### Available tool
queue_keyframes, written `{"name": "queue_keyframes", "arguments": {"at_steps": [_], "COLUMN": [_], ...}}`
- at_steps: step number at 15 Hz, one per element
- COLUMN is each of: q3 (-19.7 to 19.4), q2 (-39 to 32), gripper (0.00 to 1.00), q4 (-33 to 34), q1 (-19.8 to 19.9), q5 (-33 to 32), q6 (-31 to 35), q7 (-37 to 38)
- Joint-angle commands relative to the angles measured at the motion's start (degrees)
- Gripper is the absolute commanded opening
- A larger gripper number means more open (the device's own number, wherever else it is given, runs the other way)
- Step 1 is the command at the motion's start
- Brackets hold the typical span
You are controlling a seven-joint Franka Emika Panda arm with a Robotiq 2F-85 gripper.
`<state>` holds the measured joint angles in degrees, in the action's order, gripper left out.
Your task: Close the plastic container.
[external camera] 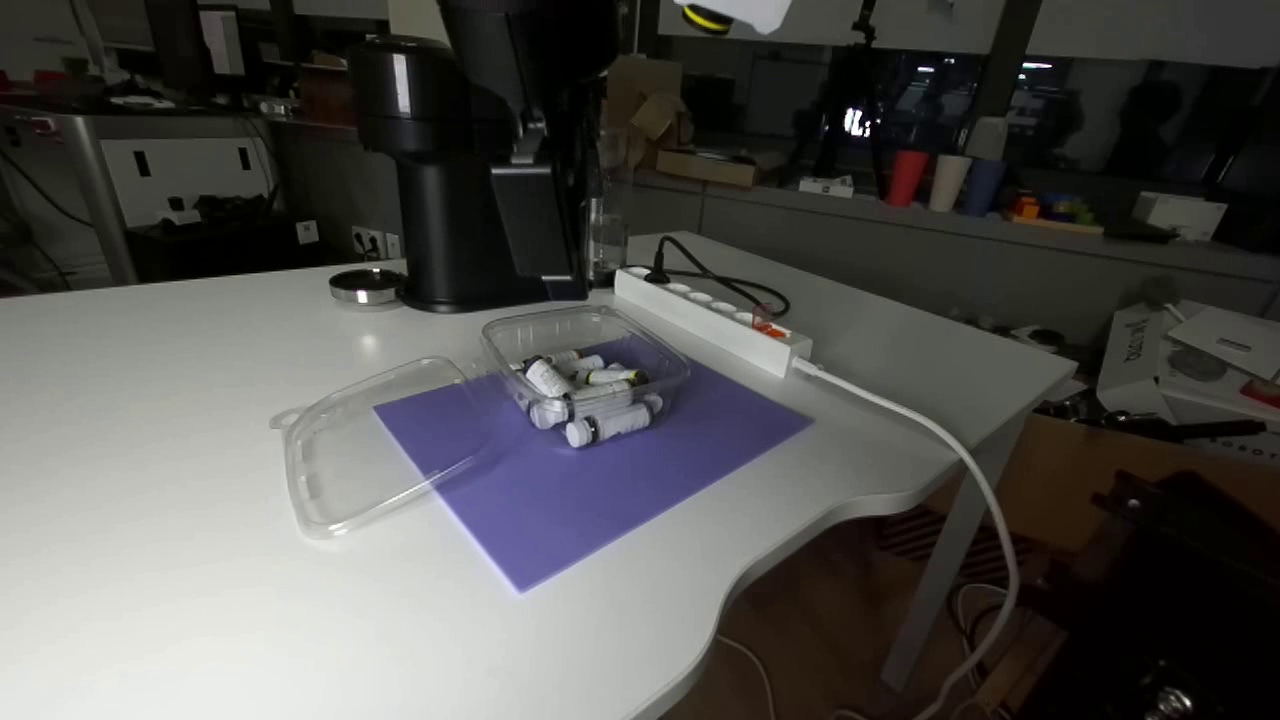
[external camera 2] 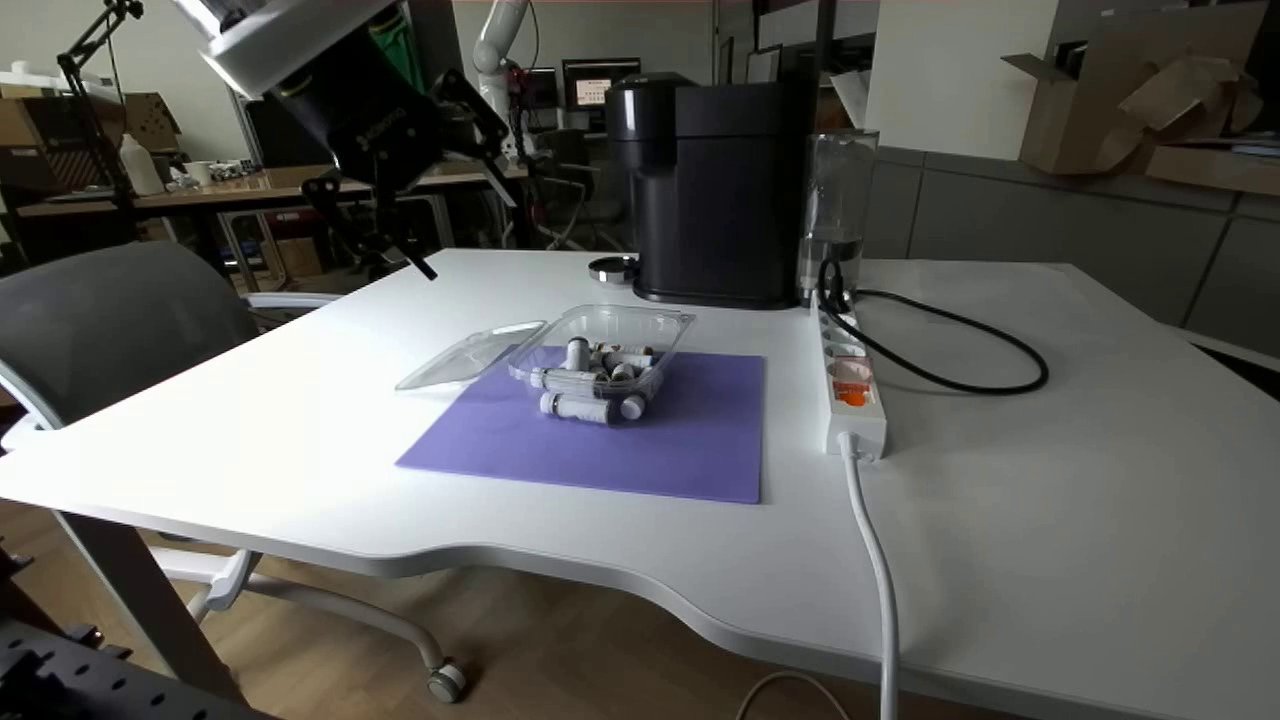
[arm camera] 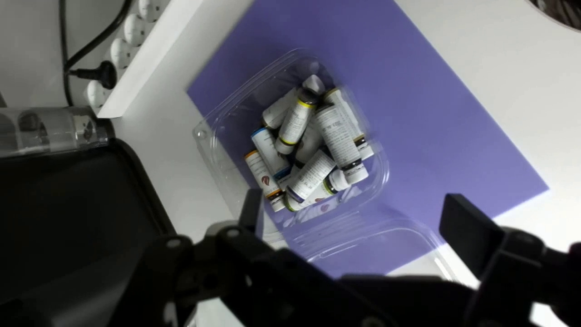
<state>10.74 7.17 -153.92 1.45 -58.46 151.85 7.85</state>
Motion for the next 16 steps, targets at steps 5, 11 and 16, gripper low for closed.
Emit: {"name": "queue_keyframes", "arguments": {"at_steps": [5,11,16], "q3": [3.8,4.26,4.29], "q2": [-7.79,-10.53,-12.04], "gripper": [1.0,1.0,1.0], "q4": [2.13,1.42,3.39], "q1": [-0.73,-1.16,-1.57], "q5": [-13.78,-12.28,-16.22], "q6": [-0.69,-0.04,-4.05], "q7": [18.48,16.53,19.11]}}
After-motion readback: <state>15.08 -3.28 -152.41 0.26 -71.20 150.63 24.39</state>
